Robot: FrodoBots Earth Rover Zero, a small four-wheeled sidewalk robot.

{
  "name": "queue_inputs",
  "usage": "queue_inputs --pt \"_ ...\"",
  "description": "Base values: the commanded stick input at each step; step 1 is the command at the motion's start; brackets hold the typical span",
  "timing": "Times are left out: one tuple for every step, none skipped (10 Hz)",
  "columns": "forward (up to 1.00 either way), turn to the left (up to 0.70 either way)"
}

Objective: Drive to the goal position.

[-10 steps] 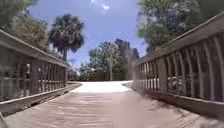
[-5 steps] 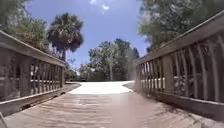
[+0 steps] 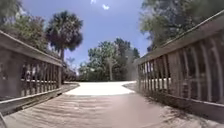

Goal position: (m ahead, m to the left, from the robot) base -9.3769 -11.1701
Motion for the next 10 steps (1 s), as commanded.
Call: queue_inputs --pt "0.45 0.00" --pt "0.45 0.00" --pt "0.45 0.00" --pt "0.45 0.00" --pt "0.45 0.00" --pt "0.45 0.00" --pt "0.45 0.00" --pt "0.45 0.00" --pt "0.45 0.00" --pt "0.45 0.00"
